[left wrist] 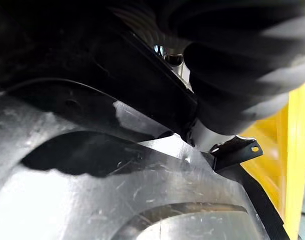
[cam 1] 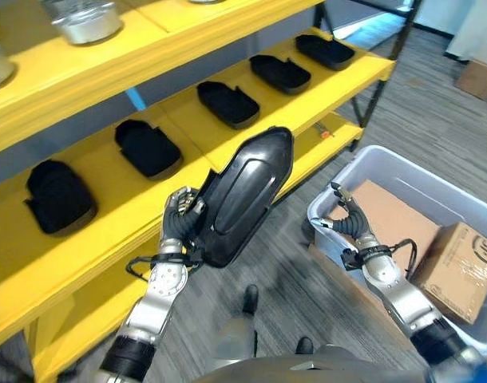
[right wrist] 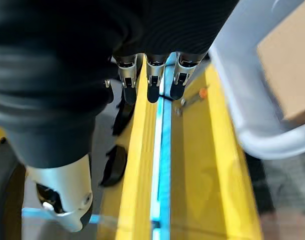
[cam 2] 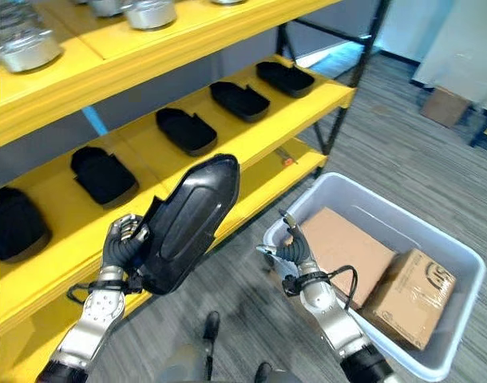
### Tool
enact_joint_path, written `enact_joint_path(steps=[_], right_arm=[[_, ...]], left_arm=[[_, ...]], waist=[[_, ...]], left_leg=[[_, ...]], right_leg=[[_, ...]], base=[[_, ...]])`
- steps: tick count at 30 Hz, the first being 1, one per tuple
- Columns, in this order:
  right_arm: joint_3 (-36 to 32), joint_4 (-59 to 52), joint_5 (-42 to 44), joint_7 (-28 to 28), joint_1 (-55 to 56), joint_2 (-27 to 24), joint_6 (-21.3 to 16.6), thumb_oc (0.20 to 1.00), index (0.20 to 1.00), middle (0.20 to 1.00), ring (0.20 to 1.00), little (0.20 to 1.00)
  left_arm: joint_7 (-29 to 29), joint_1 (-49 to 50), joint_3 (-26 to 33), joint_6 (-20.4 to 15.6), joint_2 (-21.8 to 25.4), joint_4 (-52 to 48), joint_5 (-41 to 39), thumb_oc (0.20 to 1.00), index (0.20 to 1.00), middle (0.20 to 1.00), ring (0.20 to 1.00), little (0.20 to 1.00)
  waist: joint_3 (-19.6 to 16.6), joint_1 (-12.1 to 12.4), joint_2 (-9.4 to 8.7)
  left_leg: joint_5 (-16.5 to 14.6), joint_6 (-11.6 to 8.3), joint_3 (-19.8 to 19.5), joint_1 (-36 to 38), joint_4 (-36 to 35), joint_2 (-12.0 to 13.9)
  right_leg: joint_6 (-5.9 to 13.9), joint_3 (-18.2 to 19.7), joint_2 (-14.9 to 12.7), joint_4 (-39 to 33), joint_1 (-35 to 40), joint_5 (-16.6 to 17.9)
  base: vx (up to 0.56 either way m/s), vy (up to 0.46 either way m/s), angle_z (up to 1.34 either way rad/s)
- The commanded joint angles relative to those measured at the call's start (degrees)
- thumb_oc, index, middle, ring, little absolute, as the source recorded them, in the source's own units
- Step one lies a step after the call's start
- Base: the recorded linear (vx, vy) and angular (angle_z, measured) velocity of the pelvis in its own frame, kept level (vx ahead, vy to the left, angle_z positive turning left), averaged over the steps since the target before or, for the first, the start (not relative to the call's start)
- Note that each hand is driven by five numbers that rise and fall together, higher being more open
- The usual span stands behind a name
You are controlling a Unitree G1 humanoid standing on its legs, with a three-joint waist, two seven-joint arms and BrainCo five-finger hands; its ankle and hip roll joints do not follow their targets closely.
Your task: Move parts from the plastic box to the shelf.
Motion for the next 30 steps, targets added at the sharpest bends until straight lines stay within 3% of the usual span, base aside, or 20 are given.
enact_joint_path(steps=[1,4,5,9,13,16,20,23,30], right_arm=[[-3.1,-2.6,-0.3,1.7,-2.2,0.5,-2.4,1.000,1.000,1.000,1.000,1.000],[-4.2,-2.7,-0.5,3.7,-1.7,-0.1,-2.9,1.000,1.000,1.000,1.000,1.000],[-4.4,-2.4,-0.6,4.9,-1.7,-0.5,-3.8,1.000,1.000,1.000,1.000,1.000],[-4.6,-2.3,0.0,6.5,-1.9,-1.1,-4.4,1.000,1.000,1.000,1.000,1.000],[-4.5,-3.2,0.3,6.3,-2.5,-1.9,-7.5,1.000,1.000,1.000,1.000,1.000],[-4.5,-4.0,0.9,5.5,-2.9,-2.1,-9.6,1.000,1.000,1.000,1.000,1.000],[-4.7,-4.5,2.1,6.4,-3.0,-1.4,-8.5,1.000,1.000,1.000,1.000,1.000],[-4.1,-4.8,2.8,7.7,-3.3,-0.4,-8.9,1.000,1.000,1.000,1.000,1.000],[-2.7,-8.8,2.7,9.8,-3.2,0.6,-9.0,1.000,1.000,1.000,1.000,1.000]], left_arm=[[2.2,-2.5,3.3,-1.8,0.6,-5.4,-0.9,0.200,0.200,0.200,0.200,0.200],[2.8,-0.9,4.1,-1.7,0.4,-6.1,-1.4,0.200,0.200,0.200,0.200,0.200],[3.7,-0.1,4.5,-2.4,0.5,-6.0,-1.6,0.200,0.200,0.200,0.200,0.200],[4.7,0.4,5.0,-4.1,0.4,-4.9,-2.1,0.200,0.200,0.200,0.200,0.200],[5.3,-0.6,4.5,-4.7,0.6,-4.1,-2.1,0.200,0.200,0.200,0.200,0.200],[5.8,-1.9,3.5,-5.1,0.8,-2.9,-0.9,0.200,0.200,0.200,0.200,0.200],[5.1,-2.3,3.4,-3.8,1.6,-3.1,-1.5,0.200,0.200,0.200,0.200,0.200],[4.0,-1.0,4.2,-3.1,2.2,-4.2,-0.6,0.200,0.200,0.200,0.200,0.200],[2.7,0.3,5.8,-3.3,4.0,-6.0,3.0,0.200,0.200,0.200,0.200,0.200]], waist=[[-1.2,-1.9,-1.10],[-1.6,-3.0,-1.35],[-1.9,-3.4,-0.80],[-2.4,-4.2,0.05],[-2.7,-4.8,1.11],[-2.3,-5.2,2.15],[-2.1,-4.6,2.60],[-2.2,-3.1,1.87],[-2.7,0.0,-0.20]], left_leg=[[-3.7,-1.62,0.7,4.6,2.4,0.1],[-4.0,-2.09,3.1,6.6,5.2,3.7],[-2.3,-3.04,3.0,8.7,5.0,6.4],[3.5,-5.56,4.0,10.6,4.5,12.1],[5.8,-6.59,5.0,10.9,4.0,13.8],[3.7,-6.27,7.0,11.2,3.4,13.3],[0.5,-5.42,7.7,12.1,0.2,11.0],[-1.6,-4.61,7.0,13.2,-2.5,9.1],[-2.6,-3.00,7.1,14.2,-6.6,6.5]], right_leg=[[6.35,3.3,1.2,-5.0,-0.5,7.0],[6.21,1.9,-0.6,-3.6,-1.1,6.9],[5.97,1.2,-1.0,-2.3,-2.0,6.3],[5.55,-0.6,-2.1,-1.3,-2.5,5.3],[5.52,-2.2,-3.2,0.0,-2.9,4.7],[5.92,-3.1,-4.4,2.1,-2.5,3.6],[7.52,-3.5,-5.9,2.5,-1.1,3.9],[9.71,-3.8,-7.4,0.4,0.2,6.5],[14.18,-5.8,-12.4,-4.4,1.3,13.2]], base=[[-0.08,0.136,0.45],[-0.10,0.177,0.72],[-0.10,0.245,0.73],[-0.08,0.243,0.35],[-0.09,0.275,0.57],[-0.07,0.351,0.40],[-0.07,0.418,0.58],[-0.06,0.298,0.16],[-0.08,0.196,0.14]])
